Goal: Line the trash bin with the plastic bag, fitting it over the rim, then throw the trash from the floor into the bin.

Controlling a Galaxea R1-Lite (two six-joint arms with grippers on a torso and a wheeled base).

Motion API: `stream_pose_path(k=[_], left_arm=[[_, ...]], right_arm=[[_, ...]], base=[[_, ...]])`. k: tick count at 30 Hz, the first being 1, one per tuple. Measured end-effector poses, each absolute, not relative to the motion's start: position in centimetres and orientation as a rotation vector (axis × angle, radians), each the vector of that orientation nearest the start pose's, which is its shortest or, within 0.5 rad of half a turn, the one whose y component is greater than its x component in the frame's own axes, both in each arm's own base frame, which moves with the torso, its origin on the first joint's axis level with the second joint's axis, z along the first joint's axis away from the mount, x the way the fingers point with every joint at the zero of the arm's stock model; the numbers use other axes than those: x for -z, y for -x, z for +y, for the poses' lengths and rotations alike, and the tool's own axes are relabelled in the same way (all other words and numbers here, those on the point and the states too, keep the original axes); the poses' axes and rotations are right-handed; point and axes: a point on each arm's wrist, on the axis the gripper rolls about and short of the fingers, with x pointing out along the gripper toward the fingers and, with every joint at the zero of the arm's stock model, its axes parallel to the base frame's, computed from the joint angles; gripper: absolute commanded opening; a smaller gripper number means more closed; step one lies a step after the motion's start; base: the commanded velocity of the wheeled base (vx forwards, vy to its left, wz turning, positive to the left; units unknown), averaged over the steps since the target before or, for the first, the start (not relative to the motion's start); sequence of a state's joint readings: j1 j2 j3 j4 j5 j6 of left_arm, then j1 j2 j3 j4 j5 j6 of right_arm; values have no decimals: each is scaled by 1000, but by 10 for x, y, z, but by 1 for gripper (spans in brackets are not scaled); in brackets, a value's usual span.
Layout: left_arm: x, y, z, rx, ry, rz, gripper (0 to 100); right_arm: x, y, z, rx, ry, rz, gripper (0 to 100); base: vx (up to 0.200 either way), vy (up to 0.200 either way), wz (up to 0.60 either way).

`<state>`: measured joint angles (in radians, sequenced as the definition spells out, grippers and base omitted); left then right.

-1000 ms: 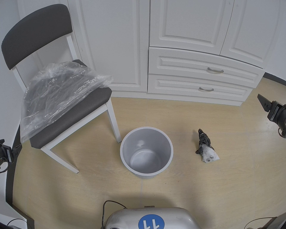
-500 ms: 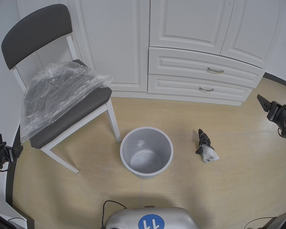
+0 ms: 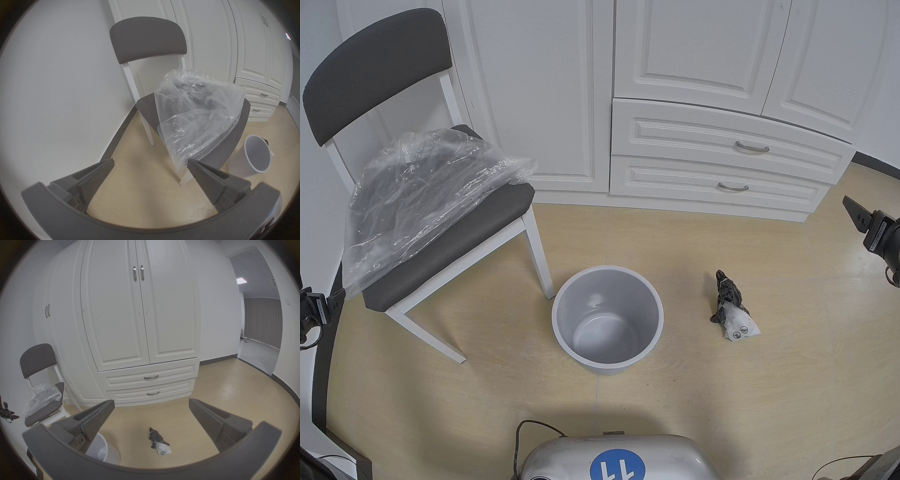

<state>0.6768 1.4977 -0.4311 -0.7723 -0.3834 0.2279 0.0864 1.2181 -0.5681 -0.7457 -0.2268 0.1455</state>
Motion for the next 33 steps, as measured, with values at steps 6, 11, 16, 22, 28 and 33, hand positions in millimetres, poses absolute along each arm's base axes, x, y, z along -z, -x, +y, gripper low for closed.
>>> stream_pose_path(k=[6, 11, 16, 22, 28, 33], left_arm=[[-151, -181, 134, -257, -72, 295, 100], [-148, -181, 133, -251, -73, 304, 100], [-146, -181, 133, -249, -65, 312, 100], [-141, -188, 138, -247, -64, 317, 100], [-138, -198, 146, -257, -103, 242, 100], [-132, -205, 147, -255, -60, 206, 100]], right_arm=[[-246, -182, 10, 138, -161, -106, 100], [-246, -181, 10, 139, -160, -107, 100], [-246, -181, 10, 138, -161, -108, 100], [-246, -181, 10, 139, -160, -107, 100], [-246, -181, 10, 139, -160, -108, 100], [-246, -182, 9, 140, -160, -108, 100]], base=[[0, 0, 0], [0, 0, 0], [0, 0, 0], [0, 0, 0], [0, 0, 0], [0, 0, 0]])
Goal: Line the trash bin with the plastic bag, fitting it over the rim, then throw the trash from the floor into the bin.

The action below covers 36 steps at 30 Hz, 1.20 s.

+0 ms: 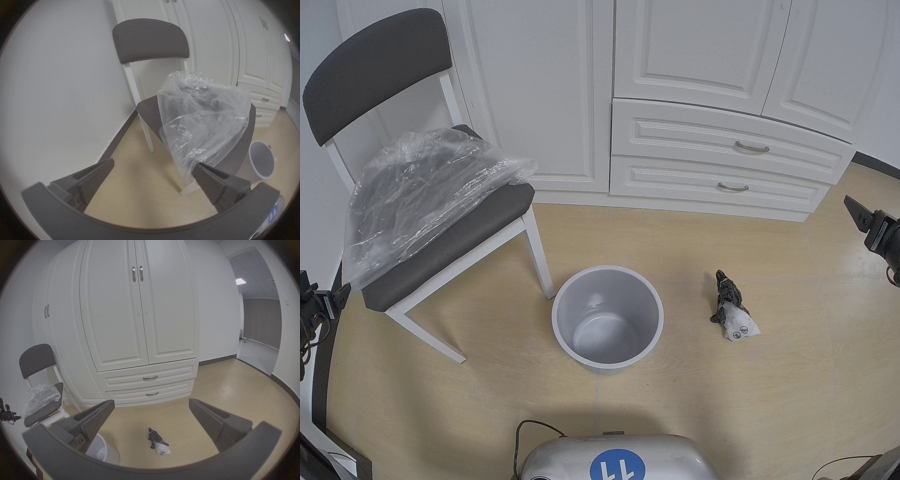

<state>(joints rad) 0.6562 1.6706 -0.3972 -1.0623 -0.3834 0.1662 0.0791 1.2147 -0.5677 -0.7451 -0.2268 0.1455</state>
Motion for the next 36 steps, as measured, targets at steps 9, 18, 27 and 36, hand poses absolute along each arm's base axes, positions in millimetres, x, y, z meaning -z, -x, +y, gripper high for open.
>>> stream_pose_path(k=[9, 18, 27, 36], left_arm=[[-132, -218, 143, -226, 49, 118, 100], [-119, -235, 153, -215, 36, -17, 100], [-88, -237, 172, -148, 129, 56, 100], [-98, -237, 177, -157, 231, 9, 100]], right_arm=[[-247, -181, 8, 146, -161, -113, 100], [-247, -180, 8, 145, -161, -117, 100], [-247, -181, 8, 144, -162, -119, 100], [-247, -182, 8, 144, -162, -117, 100]], base=[[0, 0, 0], [0, 0, 0], [0, 0, 0], [0, 0, 0]])
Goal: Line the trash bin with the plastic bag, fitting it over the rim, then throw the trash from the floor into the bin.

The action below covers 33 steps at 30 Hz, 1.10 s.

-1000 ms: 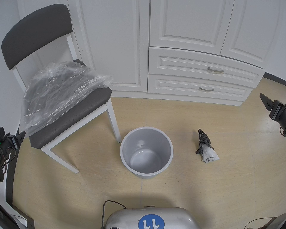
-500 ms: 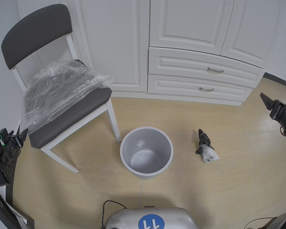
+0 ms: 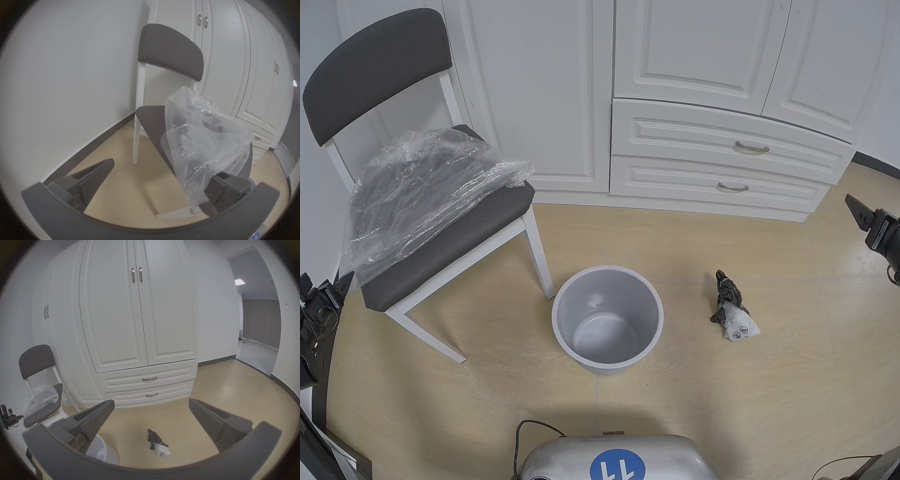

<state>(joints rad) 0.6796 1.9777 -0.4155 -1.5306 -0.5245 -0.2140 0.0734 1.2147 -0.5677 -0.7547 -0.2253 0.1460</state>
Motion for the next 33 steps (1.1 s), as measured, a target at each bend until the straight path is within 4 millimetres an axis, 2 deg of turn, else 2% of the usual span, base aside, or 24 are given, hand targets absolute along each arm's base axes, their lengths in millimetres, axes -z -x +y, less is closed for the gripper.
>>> stream_pose_path(k=[5, 14, 24, 33], left_arm=[[-107, -237, 177, -154, 222, -21, 100], [-111, -238, 175, -146, 219, -32, 100], [-109, -252, 157, -96, 271, -23, 100], [-114, -256, 160, -110, 322, -53, 100]], right_arm=[[-247, -182, 8, 141, -161, -115, 100], [-246, -183, 8, 141, -160, -112, 100], [-245, -183, 11, 127, -180, -109, 100], [-245, -183, 12, 109, -199, -109, 100]], base=[[0, 0, 0], [0, 0, 0], [0, 0, 0], [0, 0, 0]])
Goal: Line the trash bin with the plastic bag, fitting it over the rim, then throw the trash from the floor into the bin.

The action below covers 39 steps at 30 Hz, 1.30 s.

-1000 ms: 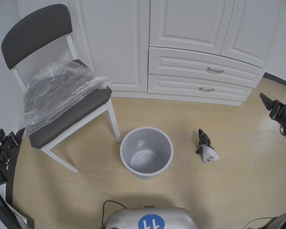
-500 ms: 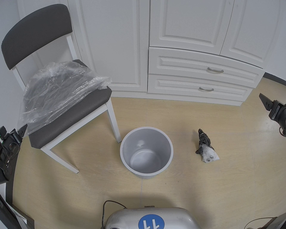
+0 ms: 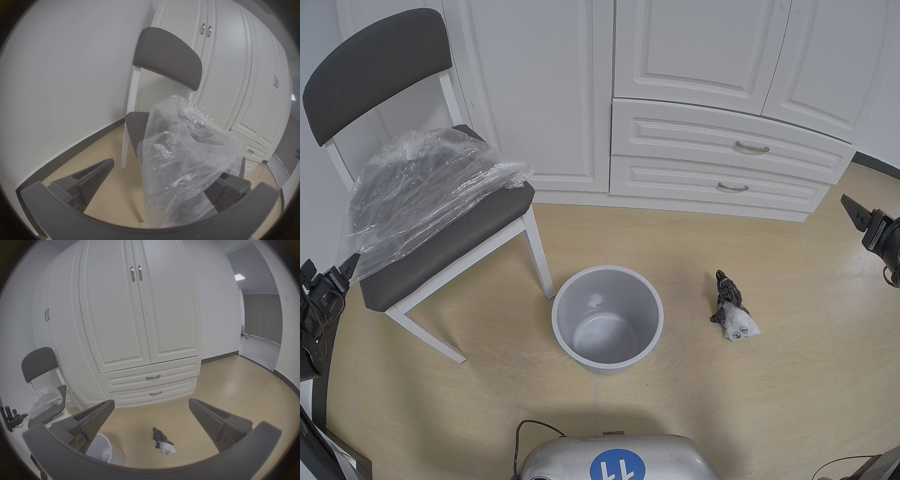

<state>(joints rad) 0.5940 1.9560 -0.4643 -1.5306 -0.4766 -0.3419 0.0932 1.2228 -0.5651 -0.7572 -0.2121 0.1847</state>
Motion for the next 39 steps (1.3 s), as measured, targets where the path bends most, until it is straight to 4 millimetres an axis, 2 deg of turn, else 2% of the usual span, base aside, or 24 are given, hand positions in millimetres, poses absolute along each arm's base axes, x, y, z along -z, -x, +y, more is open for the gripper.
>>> stream_pose_path(k=[14, 15, 30, 39], left_arm=[[-124, -256, 162, -135, 305, -95, 100], [-125, -255, 162, -134, 303, -99, 0], [-129, -251, 156, -126, 297, -101, 0], [-138, -239, 146, -113, 284, -112, 0]], right_arm=[[-245, -180, 25, 34, -217, -104, 100], [-244, -179, 26, 31, -217, -103, 100], [-241, -172, 42, -61, -209, -85, 100], [-236, -167, 52, -113, -178, -68, 100]], base=[[0, 0, 0], [0, 0, 0], [0, 0, 0], [0, 0, 0]])
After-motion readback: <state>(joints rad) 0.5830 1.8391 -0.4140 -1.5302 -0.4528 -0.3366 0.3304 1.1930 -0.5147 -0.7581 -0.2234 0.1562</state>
